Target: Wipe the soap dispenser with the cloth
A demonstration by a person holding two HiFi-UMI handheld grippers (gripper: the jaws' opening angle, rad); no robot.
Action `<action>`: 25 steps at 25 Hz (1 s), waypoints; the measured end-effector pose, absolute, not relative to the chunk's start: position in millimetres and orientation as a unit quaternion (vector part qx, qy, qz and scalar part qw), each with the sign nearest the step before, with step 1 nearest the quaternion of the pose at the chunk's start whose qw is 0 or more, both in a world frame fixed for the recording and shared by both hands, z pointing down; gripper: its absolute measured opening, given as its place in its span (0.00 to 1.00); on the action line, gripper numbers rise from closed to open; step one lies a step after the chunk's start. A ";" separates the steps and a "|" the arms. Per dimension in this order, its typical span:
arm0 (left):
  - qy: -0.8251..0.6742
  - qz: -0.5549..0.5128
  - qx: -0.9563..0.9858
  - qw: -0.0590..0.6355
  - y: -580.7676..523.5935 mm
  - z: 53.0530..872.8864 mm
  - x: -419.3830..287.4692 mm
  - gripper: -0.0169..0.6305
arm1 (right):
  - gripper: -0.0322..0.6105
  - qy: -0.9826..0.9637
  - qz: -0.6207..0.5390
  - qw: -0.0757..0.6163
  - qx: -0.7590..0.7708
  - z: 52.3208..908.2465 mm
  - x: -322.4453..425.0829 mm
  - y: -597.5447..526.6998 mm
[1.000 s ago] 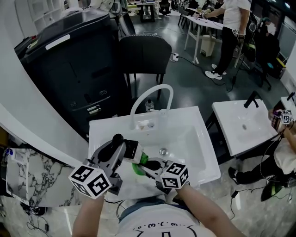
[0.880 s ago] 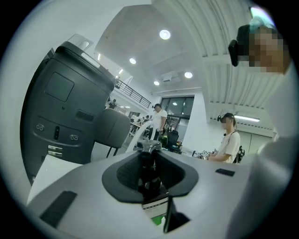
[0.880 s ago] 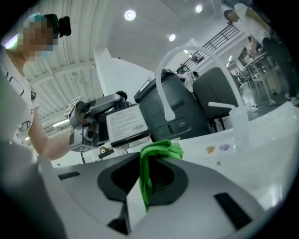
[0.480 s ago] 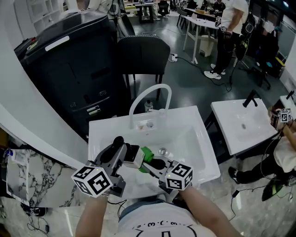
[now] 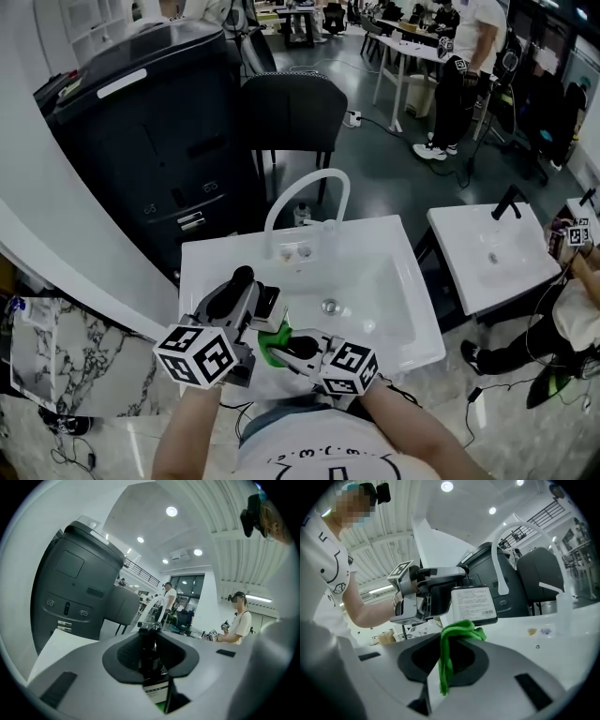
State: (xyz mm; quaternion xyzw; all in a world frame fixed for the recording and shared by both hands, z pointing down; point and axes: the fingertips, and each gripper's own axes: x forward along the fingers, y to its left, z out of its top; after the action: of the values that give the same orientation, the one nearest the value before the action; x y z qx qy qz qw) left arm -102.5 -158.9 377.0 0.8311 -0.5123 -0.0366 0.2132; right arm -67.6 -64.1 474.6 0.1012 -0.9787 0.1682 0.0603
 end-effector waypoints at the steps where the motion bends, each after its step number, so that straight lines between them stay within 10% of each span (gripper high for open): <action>1: -0.513 -0.035 0.831 0.211 -158.8 377.4 -102.0 0.17 | 0.12 -0.978 0.169 0.061 0.103 475.7 -67.3 -64.9; 25: -0.603 0.052 0.778 0.170 -265.7 471.4 -171.1 0.17 | 0.12 -0.901 0.264 0.099 0.331 537.5 7.6 -128.8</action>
State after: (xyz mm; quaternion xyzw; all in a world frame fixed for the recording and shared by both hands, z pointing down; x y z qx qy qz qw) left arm -171.1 -265.7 471.4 0.7779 -0.6028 0.0518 0.1696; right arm 7.6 -128.8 537.5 0.3305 -0.9008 0.2635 0.0990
